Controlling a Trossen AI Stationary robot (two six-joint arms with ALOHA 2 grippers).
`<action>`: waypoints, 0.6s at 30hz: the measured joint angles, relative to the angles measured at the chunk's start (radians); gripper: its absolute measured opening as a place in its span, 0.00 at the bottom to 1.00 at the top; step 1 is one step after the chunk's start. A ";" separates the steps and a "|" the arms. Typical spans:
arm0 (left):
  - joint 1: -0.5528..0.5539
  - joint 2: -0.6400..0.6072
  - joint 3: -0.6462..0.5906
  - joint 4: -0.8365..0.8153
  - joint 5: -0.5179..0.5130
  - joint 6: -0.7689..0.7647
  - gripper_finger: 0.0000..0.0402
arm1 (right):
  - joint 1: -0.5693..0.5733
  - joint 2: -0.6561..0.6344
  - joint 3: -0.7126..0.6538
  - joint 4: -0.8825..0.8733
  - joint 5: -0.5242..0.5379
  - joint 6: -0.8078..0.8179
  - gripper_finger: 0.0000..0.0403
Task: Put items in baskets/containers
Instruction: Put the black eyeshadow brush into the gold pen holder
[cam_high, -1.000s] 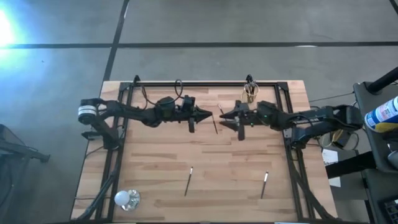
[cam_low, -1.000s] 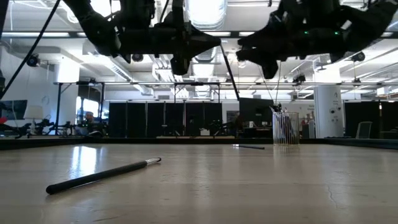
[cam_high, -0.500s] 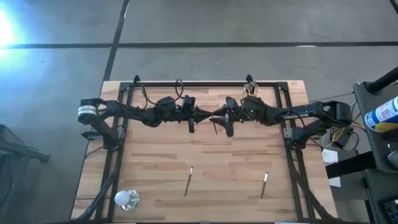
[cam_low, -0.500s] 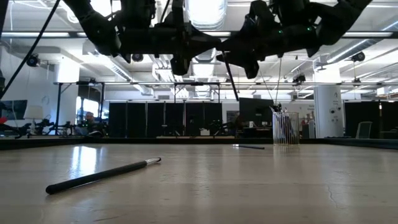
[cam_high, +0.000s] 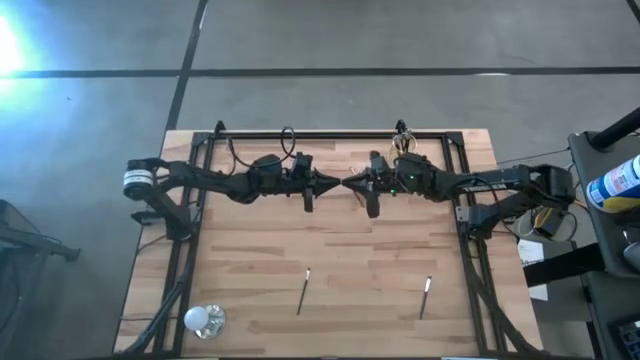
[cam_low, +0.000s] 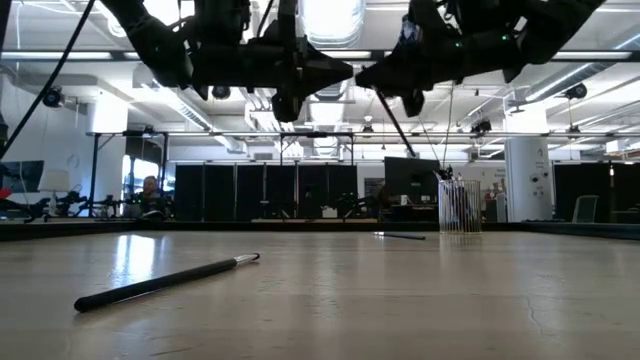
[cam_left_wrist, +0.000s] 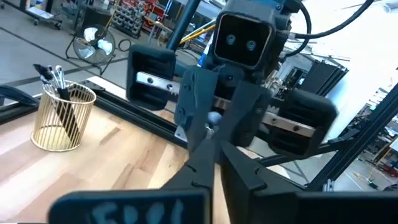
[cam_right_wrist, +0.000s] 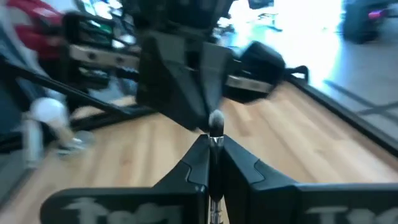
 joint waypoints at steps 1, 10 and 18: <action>0.000 -0.002 0.000 0.000 -0.001 0.007 0.07 | -0.005 -0.023 -0.008 -0.025 0.022 -0.012 0.04; 0.000 -0.009 -0.049 -0.006 -0.002 0.068 0.18 | -0.207 -0.308 -0.150 -0.081 0.185 -0.126 0.03; 0.000 -0.009 -0.095 -0.001 -0.017 0.073 0.18 | -0.505 -0.324 -0.307 0.163 0.192 -0.133 0.03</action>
